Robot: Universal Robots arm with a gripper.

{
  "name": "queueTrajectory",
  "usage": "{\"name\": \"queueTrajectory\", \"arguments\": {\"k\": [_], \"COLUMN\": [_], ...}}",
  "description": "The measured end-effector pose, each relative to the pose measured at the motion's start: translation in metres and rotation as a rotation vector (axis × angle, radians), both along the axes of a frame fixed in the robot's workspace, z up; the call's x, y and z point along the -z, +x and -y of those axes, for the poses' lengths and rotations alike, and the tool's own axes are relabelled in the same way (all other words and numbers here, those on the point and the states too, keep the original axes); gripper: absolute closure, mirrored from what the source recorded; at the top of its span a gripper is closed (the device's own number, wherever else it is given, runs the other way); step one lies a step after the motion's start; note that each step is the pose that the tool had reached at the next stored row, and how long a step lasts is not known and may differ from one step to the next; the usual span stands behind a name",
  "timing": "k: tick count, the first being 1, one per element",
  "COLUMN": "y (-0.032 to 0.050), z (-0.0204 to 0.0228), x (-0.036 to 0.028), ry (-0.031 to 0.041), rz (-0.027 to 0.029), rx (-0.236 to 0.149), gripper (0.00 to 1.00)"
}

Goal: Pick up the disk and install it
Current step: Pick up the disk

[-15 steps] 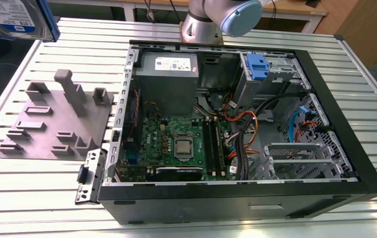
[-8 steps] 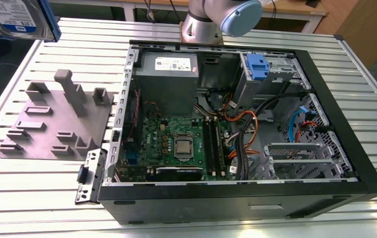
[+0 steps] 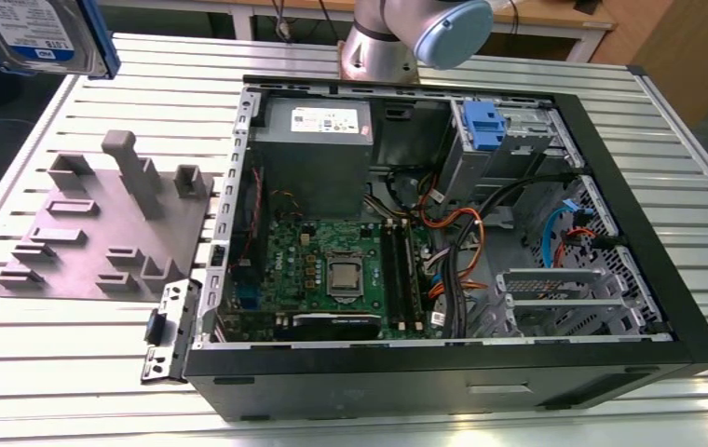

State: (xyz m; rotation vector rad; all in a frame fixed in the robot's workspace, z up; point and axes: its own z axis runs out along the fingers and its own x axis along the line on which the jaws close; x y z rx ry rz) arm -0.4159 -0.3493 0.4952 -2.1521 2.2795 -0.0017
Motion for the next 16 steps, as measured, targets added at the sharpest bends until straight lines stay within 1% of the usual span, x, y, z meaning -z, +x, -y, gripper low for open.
{"name": "queueTrajectory", "arguments": {"k": [10,16], "y": [0.0023,0.0051], "z": [0.0000,0.0000], "x": [0.0000,0.0000], "ry": [0.0000,0.0001], "rz": [0.0000,0.0000], "rx": [0.000,0.000], "gripper": [0.64,0.64]}}
